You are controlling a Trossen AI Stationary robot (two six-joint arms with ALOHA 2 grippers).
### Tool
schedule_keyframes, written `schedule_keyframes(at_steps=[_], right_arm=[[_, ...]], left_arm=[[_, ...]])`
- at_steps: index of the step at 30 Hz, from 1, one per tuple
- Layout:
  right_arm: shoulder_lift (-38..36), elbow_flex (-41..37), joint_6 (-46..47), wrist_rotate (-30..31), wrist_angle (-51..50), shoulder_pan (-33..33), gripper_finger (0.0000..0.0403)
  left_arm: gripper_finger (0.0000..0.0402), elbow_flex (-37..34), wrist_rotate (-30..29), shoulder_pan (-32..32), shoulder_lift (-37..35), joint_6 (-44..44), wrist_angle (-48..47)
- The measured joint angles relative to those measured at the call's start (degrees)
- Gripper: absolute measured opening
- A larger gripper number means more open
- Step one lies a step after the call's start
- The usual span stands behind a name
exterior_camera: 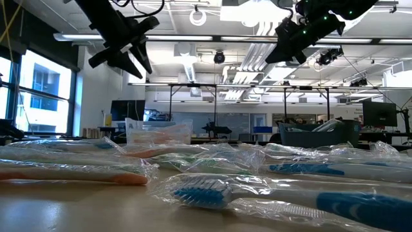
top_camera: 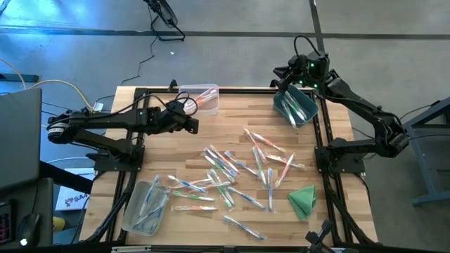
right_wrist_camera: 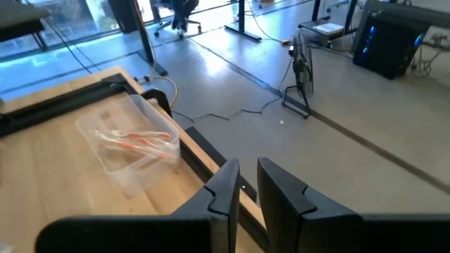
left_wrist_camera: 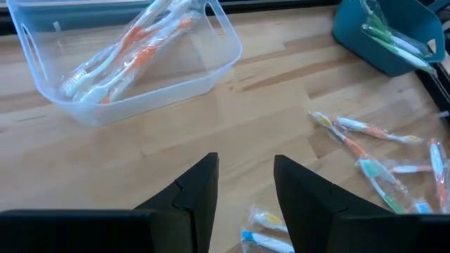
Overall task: Pick & Place Toothbrushes
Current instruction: Put the orange toothbrush into the transparent bin
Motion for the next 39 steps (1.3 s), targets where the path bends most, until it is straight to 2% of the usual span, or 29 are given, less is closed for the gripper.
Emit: schedule_keyframes(at_steps=[6,11,14,20,29,39], right_arm=[[0.00,0.00,2.88,1.24,-0.03,1.68,0.0045],[0.00,0.00,4.45,9.97,-0.04,7.20,0.0024],[0.00,0.00,4.55,13.11,-0.04,11.20,0.0008],[0.00,0.00,9.46,18.20,-0.91,17.12,0.0004],[0.00,0.00,17.22,18.41,-13.76,21.32,0.0004],[0.00,0.00,17.87,18.41,-16.73,23.98,0.0004]], left_arm=[[0.0136,0.01,0.03,2.38,0.00,1.12,-1.13],[0.0136,0.01,2.99,6.43,0.00,6.62,-1.16],[0.0136,0.01,4.20,8.85,0.00,8.09,-1.13],[0.0136,0.01,4.27,12.83,0.00,8.59,0.12],[0.0136,0.01,4.12,14.67,0.00,14.68,4.63],[0.0136,0.01,4.49,14.51,0.00,18.01,8.81]])
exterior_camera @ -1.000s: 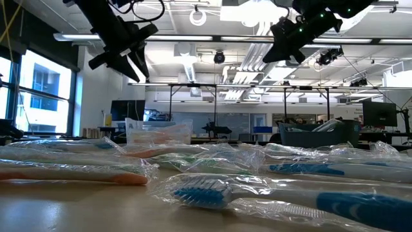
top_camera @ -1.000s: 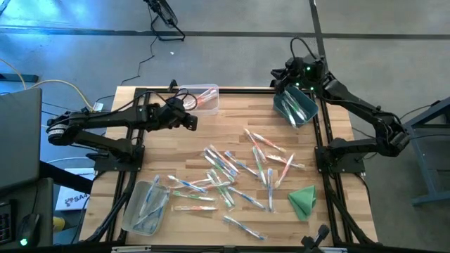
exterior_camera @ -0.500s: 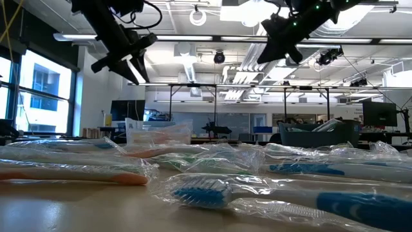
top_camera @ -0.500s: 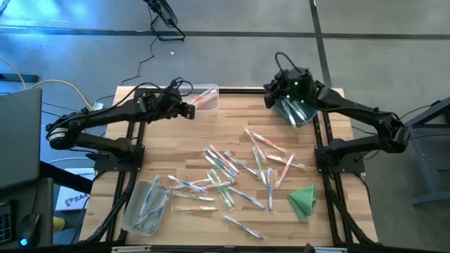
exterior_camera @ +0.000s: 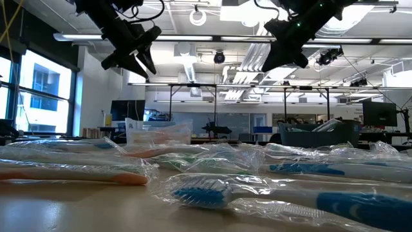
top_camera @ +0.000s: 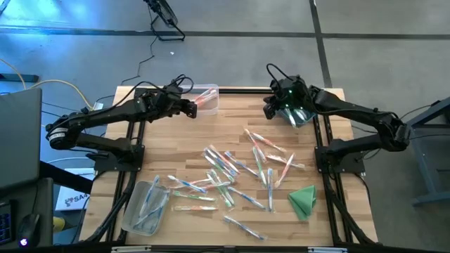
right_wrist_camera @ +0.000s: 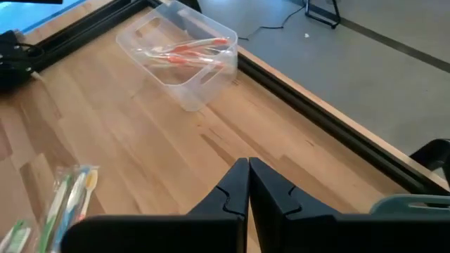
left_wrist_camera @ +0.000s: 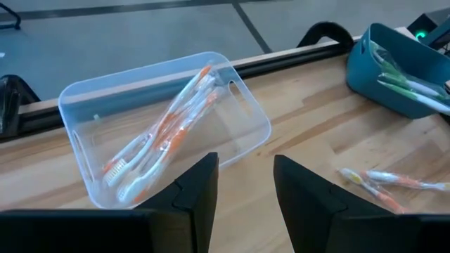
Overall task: Pick & Place Toothbrushes
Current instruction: Put the orange toothbrush into the transparent bin
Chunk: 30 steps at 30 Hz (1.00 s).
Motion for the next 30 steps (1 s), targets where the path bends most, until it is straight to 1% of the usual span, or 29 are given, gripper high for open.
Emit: schedule_keyframes(at_steps=[8,15,20,22,25,28,30], right_arm=[[0.00,0.00,0.01,-0.22,-0.45,0.41,0.0004],[0.00,0.00,-0.24,0.08,-4.84,0.37,0.0004],[-0.01,0.00,-0.13,4.64,-7.93,0.37,0.0009],[0.00,0.00,-0.16,5.22,-9.41,0.35,0.0022],[0.53,0.00,0.00,5.06,-10.80,0.41,0.0056],[2.21,0.00,-0.01,3.94,-12.03,0.44,0.0091],[3.81,0.00,-0.14,1.71,-12.31,0.72,0.0106]], left_arm=[[0.0136,0.00,0.11,0.00,0.00,-0.15,-0.02],[0.0136,0.00,0.13,0.00,0.00,-0.18,-0.03],[0.0136,0.00,0.16,0.00,0.00,-0.20,-0.04],[0.0136,0.00,0.17,0.00,0.00,-0.58,-0.04],[0.0136,0.00,0.20,0.00,0.00,-0.85,-0.02],[0.0136,0.00,0.20,0.00,0.00,-0.81,-0.02],[0.0136,0.00,0.19,0.00,0.00,-0.79,-0.04]])
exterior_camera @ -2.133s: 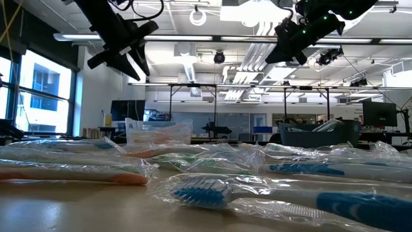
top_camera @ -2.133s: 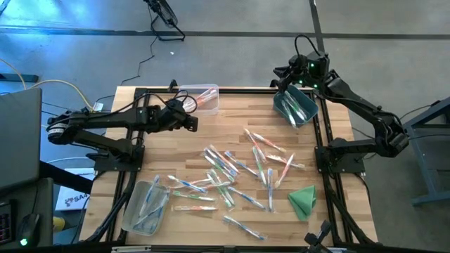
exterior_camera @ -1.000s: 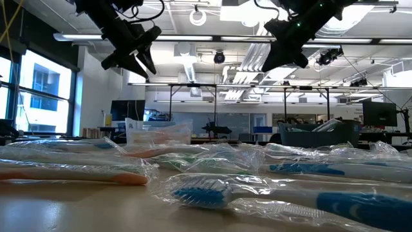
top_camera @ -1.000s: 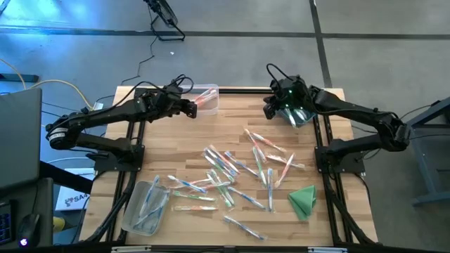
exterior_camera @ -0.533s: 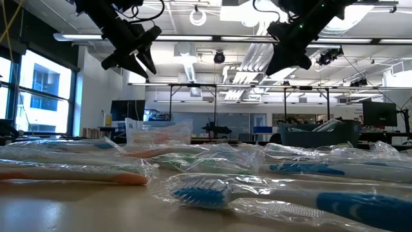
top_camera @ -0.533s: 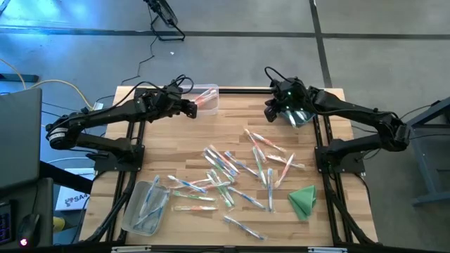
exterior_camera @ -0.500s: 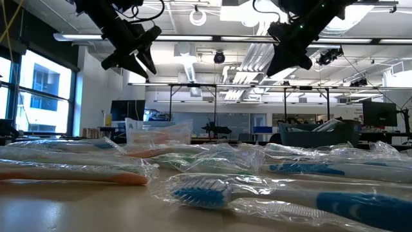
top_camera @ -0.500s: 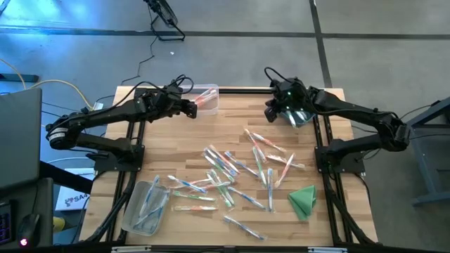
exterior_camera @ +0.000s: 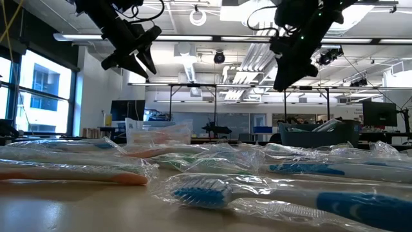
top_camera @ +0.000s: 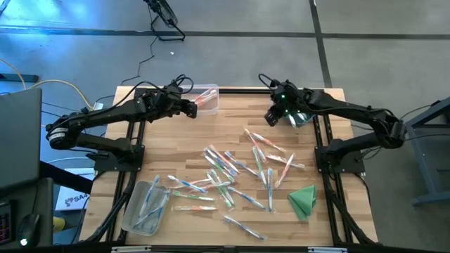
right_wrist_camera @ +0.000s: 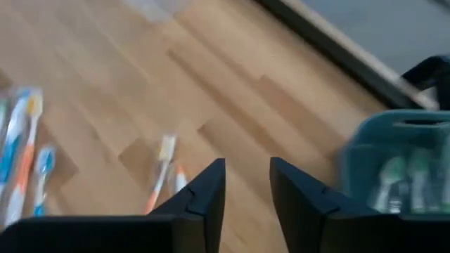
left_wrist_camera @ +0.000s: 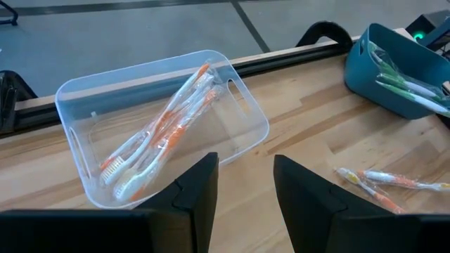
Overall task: Pick & Place Toothbrushes
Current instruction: Put the orange toothbrush into the transparent bin
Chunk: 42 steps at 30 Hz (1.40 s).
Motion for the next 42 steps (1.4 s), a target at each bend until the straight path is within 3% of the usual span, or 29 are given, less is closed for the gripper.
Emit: schedule_keyframes(at_steps=[11,26,42], right_arm=[[12.93,0.00,-5.35,-9.20,-0.74,5.37,0.0106],[24.97,0.00,-7.76,-6.70,-0.51,9.93,0.0106],[26.22,-1.13,-7.35,-4.71,2.94,10.03,0.0105]], left_arm=[[0.0136,0.00,0.00,0.00,0.00,0.15,0.02],[0.0136,0.00,0.00,0.00,0.00,0.13,0.00],[0.0136,0.00,-0.02,0.00,-0.02,-0.06,-0.07]])
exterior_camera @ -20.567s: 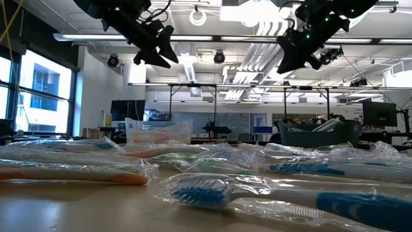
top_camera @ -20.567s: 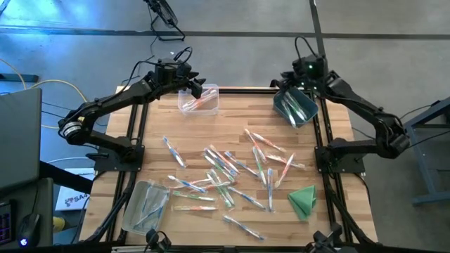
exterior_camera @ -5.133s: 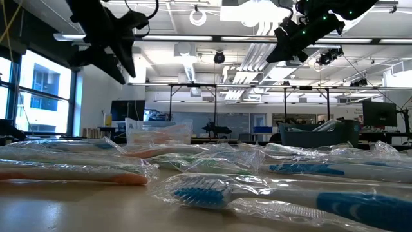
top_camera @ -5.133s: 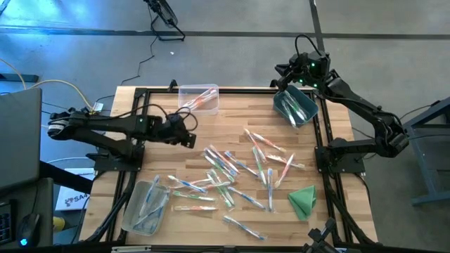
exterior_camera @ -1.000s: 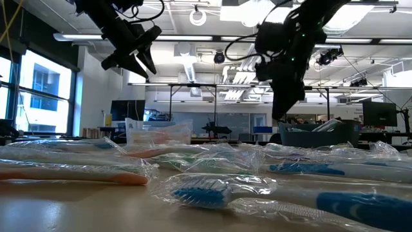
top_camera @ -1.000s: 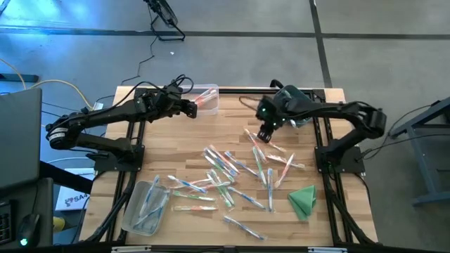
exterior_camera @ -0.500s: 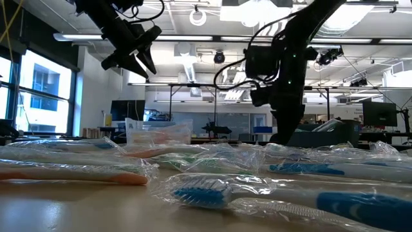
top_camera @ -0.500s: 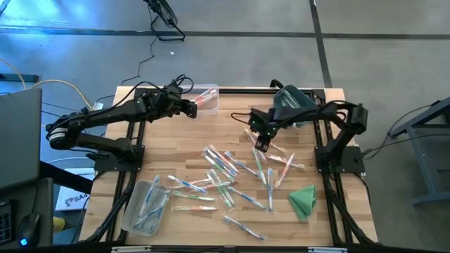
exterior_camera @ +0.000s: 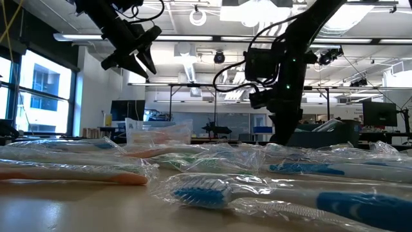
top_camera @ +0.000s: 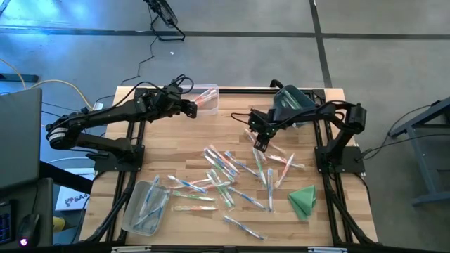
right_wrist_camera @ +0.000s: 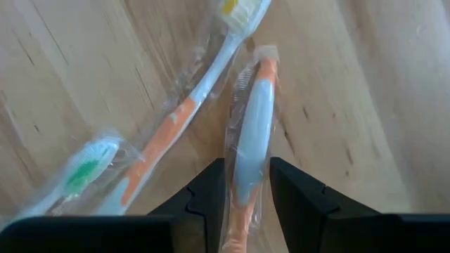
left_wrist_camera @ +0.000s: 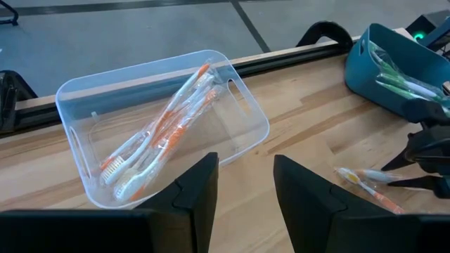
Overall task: Pick & Place Toothbrushes
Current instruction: Put the orange toothbrush into the transparent bin
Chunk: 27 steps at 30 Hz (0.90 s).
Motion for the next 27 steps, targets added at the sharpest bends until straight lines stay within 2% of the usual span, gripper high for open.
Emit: schedule_keyframes(at_steps=[8,18,25,27], right_arm=[[-0.30,-3.31,0.00,-0.26,2.10,-0.04,0.0105],[-0.26,-3.55,0.00,-1.25,3.57,-0.11,0.0105],[-0.20,-3.57,0.00,-1.43,3.69,-0.34,0.0105],[-0.17,-3.58,0.02,-1.48,3.81,-0.35,0.0105]], left_arm=[[0.0136,0.00,0.00,0.00,0.00,0.01,0.02],[0.0136,0.00,0.21,0.00,0.00,0.24,0.00],[0.0136,0.00,8.72,-0.02,0.00,3.51,-0.02],[0.0136,0.00,9.49,-0.02,0.00,3.53,-0.01]])
